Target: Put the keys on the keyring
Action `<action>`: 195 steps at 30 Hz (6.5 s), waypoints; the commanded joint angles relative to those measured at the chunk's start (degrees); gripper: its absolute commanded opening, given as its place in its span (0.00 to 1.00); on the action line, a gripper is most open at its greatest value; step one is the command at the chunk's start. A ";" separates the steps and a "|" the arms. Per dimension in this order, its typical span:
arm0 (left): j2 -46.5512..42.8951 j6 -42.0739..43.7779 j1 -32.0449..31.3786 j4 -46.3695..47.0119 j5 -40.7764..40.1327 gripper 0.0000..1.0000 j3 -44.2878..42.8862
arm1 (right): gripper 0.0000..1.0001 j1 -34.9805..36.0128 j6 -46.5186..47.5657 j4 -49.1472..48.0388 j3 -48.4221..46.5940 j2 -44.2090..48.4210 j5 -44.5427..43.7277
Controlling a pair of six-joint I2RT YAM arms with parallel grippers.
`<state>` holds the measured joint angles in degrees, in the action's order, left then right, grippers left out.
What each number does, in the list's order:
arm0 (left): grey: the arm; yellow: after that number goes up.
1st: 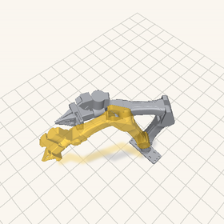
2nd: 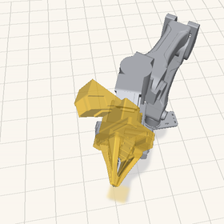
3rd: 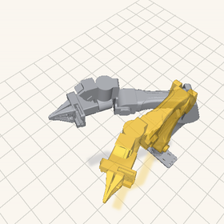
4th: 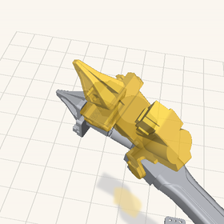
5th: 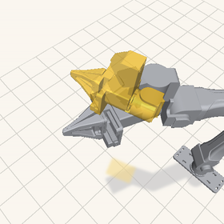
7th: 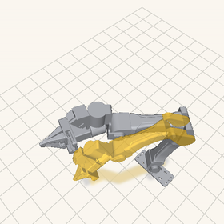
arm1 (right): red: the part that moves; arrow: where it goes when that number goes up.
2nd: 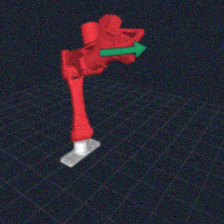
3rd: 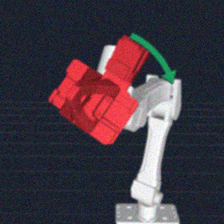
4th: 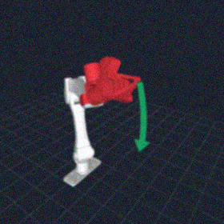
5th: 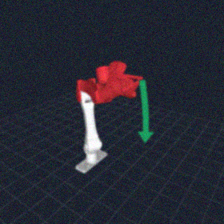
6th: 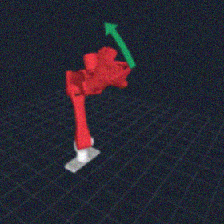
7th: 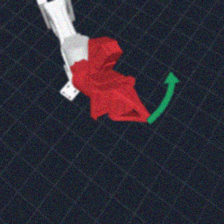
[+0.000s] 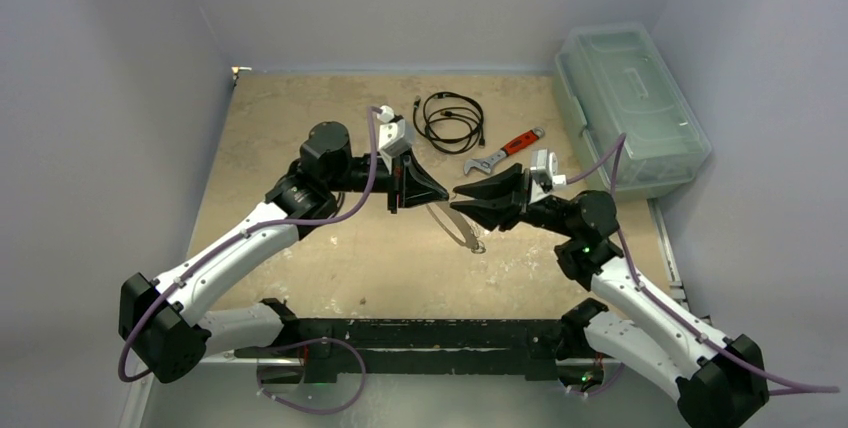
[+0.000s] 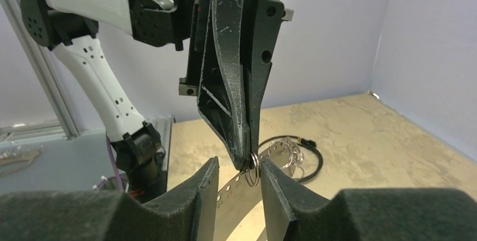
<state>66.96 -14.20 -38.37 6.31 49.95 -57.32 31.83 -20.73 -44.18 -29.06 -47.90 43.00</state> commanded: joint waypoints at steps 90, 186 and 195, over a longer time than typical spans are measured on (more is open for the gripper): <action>1.43 7.25 -2.32 -7.90 -6.44 0.00 -4.12 | 0.29 0.31 30.92 48.75 -22.90 -6.04 -1.91; -3.81 5.85 -2.44 -0.52 -4.58 0.35 -2.03 | 0.00 0.31 -9.75 -18.82 2.61 -0.37 -6.27; -3.60 5.66 -2.47 -0.18 -4.42 0.36 -1.84 | 0.00 0.33 -16.70 -30.79 3.87 -6.36 -4.56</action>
<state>63.11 -7.94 -40.60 3.38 44.36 -59.29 31.97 -32.93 -64.73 -25.50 -52.58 37.06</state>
